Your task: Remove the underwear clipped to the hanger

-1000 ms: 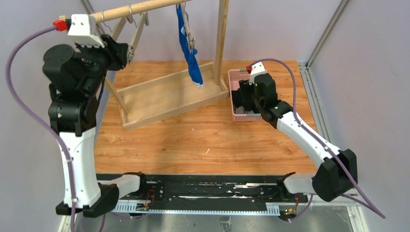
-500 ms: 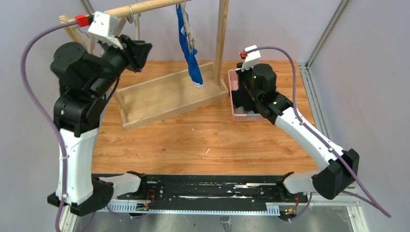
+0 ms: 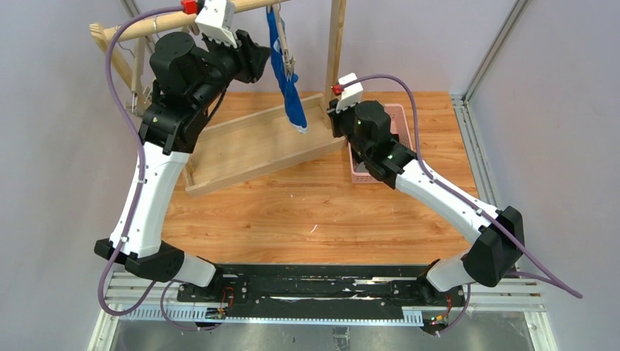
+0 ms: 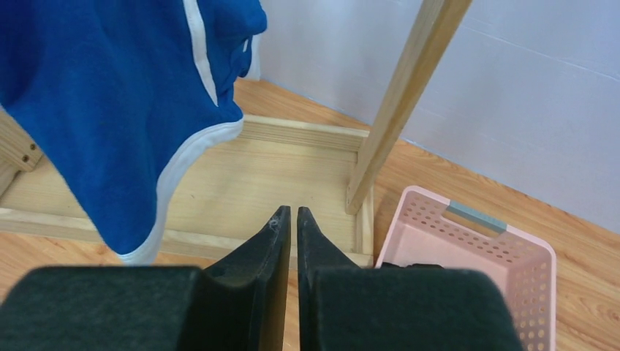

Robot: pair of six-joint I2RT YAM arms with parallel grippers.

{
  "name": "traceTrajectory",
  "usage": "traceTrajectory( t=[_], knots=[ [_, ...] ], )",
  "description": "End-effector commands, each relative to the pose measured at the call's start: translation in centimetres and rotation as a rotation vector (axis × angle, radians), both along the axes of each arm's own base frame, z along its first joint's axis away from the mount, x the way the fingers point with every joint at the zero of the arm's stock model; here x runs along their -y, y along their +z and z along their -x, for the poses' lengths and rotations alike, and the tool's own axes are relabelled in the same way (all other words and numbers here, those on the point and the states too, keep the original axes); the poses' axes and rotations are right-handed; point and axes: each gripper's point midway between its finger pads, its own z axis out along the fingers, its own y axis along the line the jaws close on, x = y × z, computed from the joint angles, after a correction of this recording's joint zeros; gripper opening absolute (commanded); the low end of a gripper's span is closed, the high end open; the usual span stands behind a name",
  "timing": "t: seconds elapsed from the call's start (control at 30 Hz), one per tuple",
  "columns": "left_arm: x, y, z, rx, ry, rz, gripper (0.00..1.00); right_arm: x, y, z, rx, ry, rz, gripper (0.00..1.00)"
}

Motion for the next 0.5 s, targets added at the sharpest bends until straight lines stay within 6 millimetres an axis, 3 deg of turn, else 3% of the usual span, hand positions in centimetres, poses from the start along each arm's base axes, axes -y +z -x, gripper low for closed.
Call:
traceTrajectory(
  t=[0.0,0.2,0.47],
  knots=[
    [0.4,4.0,-0.5,0.139,0.004,0.090,0.45,-1.6,2.1,0.6,0.061,0.045,-0.027,0.07],
    [1.1,4.1,-2.3,0.144,0.012,0.138,0.48,-3.6,2.4,1.5,0.091,0.097,-0.014,0.02],
    [1.7,2.0,-5.4,0.095,0.056,0.103,0.48,-7.3,2.7,3.1,0.150,0.162,0.023,0.01]
  ],
)
